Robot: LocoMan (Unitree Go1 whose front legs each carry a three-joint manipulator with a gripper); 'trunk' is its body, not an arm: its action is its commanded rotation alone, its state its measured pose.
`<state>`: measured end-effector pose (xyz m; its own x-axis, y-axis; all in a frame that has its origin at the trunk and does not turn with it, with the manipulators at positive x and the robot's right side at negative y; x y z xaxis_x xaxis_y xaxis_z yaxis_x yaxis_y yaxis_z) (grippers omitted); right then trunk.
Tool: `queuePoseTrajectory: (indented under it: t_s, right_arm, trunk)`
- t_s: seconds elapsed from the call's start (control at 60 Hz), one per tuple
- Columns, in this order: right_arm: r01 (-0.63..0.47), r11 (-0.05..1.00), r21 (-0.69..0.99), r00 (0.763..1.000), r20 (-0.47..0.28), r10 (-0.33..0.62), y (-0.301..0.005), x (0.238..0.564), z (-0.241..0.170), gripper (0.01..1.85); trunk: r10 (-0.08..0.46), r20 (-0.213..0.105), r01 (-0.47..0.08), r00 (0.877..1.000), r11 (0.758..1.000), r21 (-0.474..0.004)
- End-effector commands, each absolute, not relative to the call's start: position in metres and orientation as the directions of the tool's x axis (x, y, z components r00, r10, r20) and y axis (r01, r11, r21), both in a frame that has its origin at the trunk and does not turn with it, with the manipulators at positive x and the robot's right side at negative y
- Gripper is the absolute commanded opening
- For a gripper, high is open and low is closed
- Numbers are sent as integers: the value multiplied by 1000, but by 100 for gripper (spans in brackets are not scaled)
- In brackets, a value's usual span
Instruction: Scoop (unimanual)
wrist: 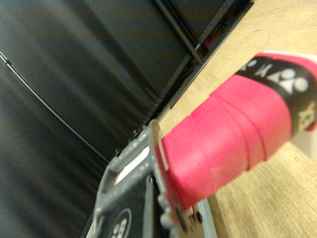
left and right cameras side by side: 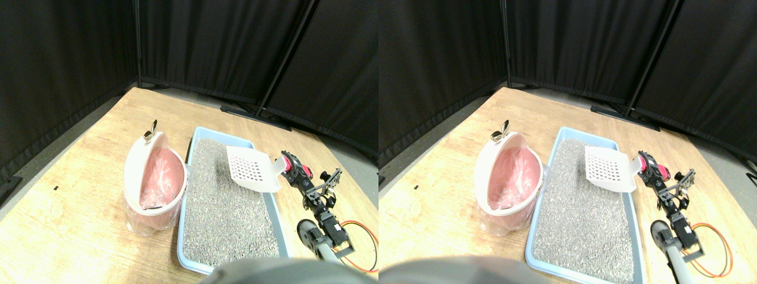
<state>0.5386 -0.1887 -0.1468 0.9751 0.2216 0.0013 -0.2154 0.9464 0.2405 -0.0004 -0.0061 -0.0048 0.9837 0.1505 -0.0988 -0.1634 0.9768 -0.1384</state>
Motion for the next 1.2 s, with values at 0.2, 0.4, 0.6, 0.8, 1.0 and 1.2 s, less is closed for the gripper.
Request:
queuePoseTrajectory:
  t_s: [0.2,0.4,0.6,0.8,1.0,1.2]
  right_arm:
    - [-241,931,274,970,54,236,-190,534,-149,5]
    - [-216,921,325,975,15,223,-199,527,-169,5]
    - [-177,922,343,980,-23,197,-203,521,-187,5]
    - [-128,915,383,985,-59,162,-205,511,-205,5]
    - [-120,908,402,985,-69,160,-203,504,-213,5]
    - [-41,909,416,990,-105,93,-204,499,-219,16]
  trunk:
    - [126,-96,-139,987,978,-156]
    - [117,-97,-131,988,980,-151]
    - [119,-100,-133,988,980,-151]
    - [121,-106,-136,987,979,-151]
    - [118,-103,-133,988,979,-152]
    - [116,-106,-131,988,980,-150]
